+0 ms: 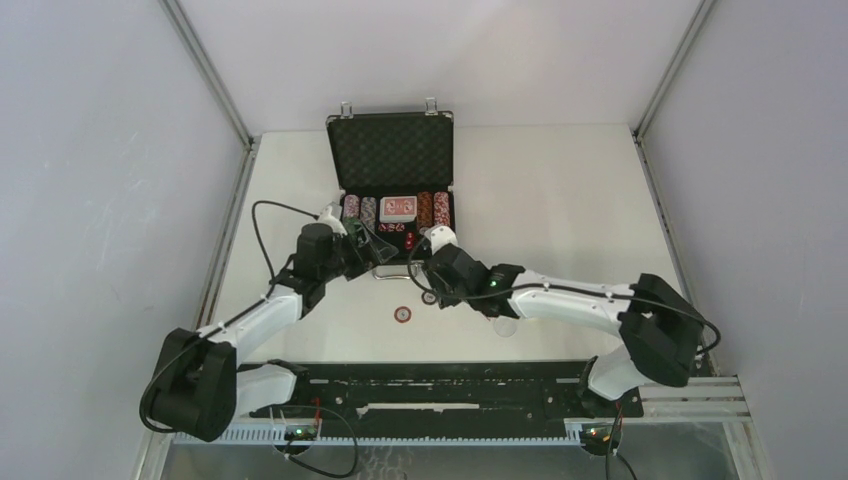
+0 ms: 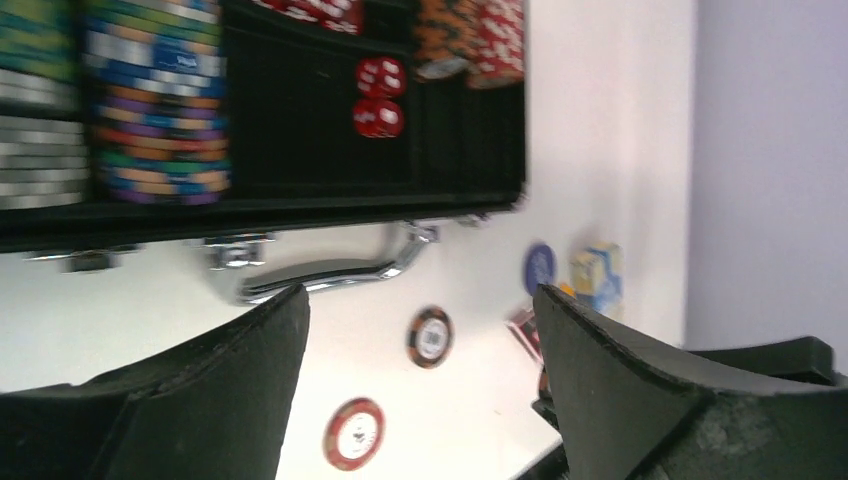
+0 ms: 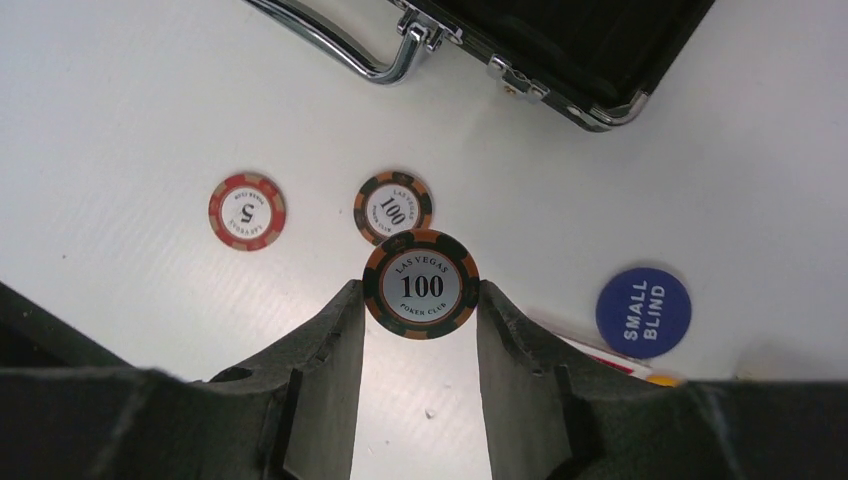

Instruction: Pack up texas hold em set

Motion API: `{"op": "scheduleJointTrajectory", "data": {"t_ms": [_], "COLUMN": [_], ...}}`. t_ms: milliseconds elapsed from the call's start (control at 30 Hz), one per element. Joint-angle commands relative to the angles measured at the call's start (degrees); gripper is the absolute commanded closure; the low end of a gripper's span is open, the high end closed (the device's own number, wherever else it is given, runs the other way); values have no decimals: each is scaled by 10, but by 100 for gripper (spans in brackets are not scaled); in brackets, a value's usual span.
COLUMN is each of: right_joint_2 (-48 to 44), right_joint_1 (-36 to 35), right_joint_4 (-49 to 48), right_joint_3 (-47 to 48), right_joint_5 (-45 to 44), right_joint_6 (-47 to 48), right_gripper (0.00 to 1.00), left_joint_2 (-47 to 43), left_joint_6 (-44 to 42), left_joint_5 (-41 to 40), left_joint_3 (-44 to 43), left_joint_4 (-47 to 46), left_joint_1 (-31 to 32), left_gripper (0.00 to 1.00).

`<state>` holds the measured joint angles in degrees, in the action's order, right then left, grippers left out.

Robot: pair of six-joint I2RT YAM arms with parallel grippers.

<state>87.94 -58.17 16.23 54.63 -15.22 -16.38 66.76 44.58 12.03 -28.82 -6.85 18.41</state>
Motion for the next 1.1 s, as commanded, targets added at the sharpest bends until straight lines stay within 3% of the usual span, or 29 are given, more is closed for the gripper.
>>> {"op": "scheduleJointTrajectory", "data": {"t_ms": [0, 333, 567, 1067], "right_joint_2": [-72, -130, -145, -162], "right_joint_1": [-25, -64, -66, -60], "right_joint_4": [-67, -104, -99, -99], "right_joint_3": [-31, -58, -62, -67], "right_joint_5": [-29, -47, -51, -49], "right_joint_6": [50, 93, 95, 86], "right_gripper": [65, 64, 64, 65], "left_joint_2": [18, 78, 81, 105], "left_joint_6": [45, 70, 81, 61], "left_joint_5": [150, 264, 291, 315], "left_joint_3": [-15, -58, -60, -73], "left_joint_4": [-85, -107, -127, -133], "left_joint_1": [14, 74, 87, 116], "left_gripper": [14, 20, 20, 43]}}
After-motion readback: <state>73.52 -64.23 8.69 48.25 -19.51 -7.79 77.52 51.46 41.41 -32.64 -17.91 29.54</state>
